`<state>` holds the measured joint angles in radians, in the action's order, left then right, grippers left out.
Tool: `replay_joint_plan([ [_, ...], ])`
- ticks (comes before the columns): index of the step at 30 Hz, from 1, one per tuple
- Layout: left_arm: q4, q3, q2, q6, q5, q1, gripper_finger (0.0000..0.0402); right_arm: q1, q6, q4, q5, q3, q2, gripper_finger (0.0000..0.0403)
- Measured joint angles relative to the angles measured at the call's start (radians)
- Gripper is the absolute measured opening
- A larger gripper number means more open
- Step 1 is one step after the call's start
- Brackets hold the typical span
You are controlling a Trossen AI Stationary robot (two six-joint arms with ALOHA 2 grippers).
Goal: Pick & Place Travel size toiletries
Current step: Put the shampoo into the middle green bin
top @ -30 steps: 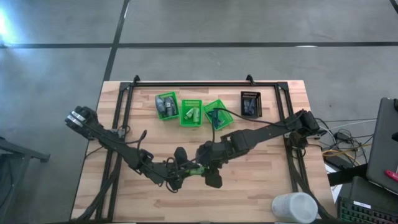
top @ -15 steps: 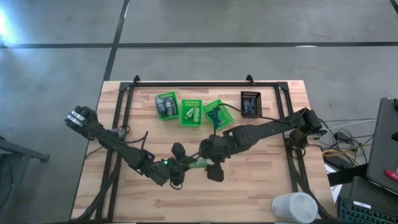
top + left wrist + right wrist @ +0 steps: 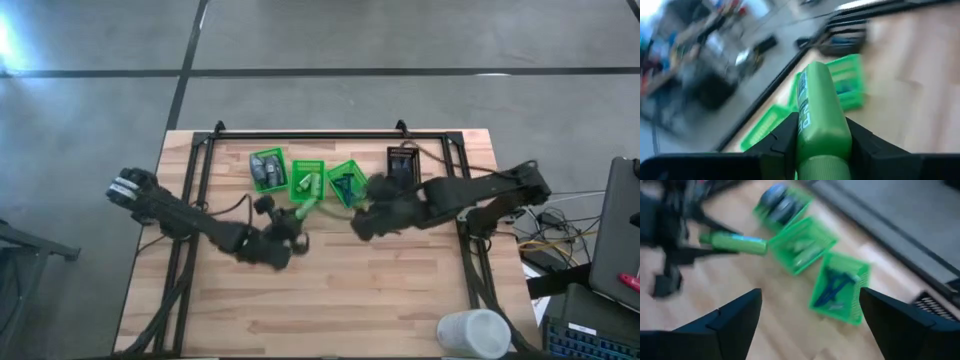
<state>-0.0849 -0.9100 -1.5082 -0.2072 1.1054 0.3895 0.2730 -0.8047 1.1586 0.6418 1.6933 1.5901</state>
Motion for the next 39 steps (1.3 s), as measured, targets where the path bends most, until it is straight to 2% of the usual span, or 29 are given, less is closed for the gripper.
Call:
replay_joint_plan([
  [3,-0.021,0.006,0.0,-0.2,-0.003,-0.11,0.0111,-0.002,-0.064,0.025,0.087,-0.002,-0.05,0.0338],
  [5,-0.021,0.015,-0.002,-0.279,-0.044,-0.194,0.0112,-0.002,-0.086,0.024,0.11,-0.008,-0.075,0.0341],
  [9,-0.011,0.035,-0.006,-0.421,-0.268,-0.355,0.0114,-0.001,-0.106,0.055,0.121,-0.011,-0.092,0.0342],
  [11,-0.004,0.046,-0.006,-0.482,-0.342,-0.413,0.0111,-0.002,-0.112,0.08,0.121,-0.012,-0.092,0.0339],
  [15,-0.004,0.052,-0.006,-0.529,-0.347,-0.479,0.0107,-0.001,-0.112,0.124,0.121,-0.013,-0.083,0.0327],
  [22,0.006,0.052,-0.017,-0.529,-0.386,-0.513,0.0128,-0.002,-0.11,0.126,0.121,-0.024,-0.076,0.031],
  [28,0.029,0.053,-0.092,-0.526,-0.401,-0.514,0.0138,-0.002,-0.112,0.126,0.119,-0.026,-0.076,0.0302],
  [34,0.107,0.053,-0.158,-0.524,-0.4,-0.514,0.0151,-0.001,-0.117,0.126,0.116,-0.026,-0.076,0.0315],
  [39,0.114,0.053,-0.151,-0.528,-0.417,-0.513,0.019,-0.001,-0.136,0.151,0.089,-0.026,-0.076,0.0331],
])
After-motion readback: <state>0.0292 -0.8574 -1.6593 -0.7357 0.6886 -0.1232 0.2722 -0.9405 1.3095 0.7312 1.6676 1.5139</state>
